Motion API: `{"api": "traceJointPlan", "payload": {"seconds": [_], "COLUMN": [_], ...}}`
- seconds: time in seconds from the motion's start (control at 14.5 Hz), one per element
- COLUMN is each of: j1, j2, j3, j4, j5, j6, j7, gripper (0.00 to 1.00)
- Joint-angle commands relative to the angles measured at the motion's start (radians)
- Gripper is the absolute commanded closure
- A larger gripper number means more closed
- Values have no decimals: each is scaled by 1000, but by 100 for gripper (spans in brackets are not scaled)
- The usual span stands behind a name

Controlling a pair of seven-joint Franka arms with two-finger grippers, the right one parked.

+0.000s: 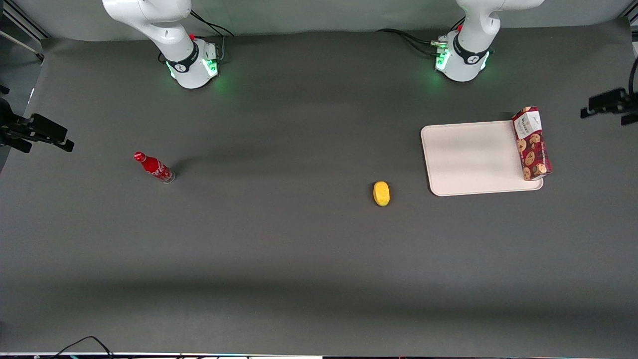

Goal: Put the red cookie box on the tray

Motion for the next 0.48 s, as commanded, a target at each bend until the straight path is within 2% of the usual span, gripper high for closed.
{"api": "traceJointPlan", "payload": {"seconds": [0.0,0.21,0.41], "j1": [-1,-1,-3], "j2": [-43,-65,-59], "j3": [-111,-140,-159], "j4": [31,35,46], "j5": [28,25,25], "j6": [-74,-73,-73], "j7": [-76,-159,-158], "gripper": [0,0,0]}}
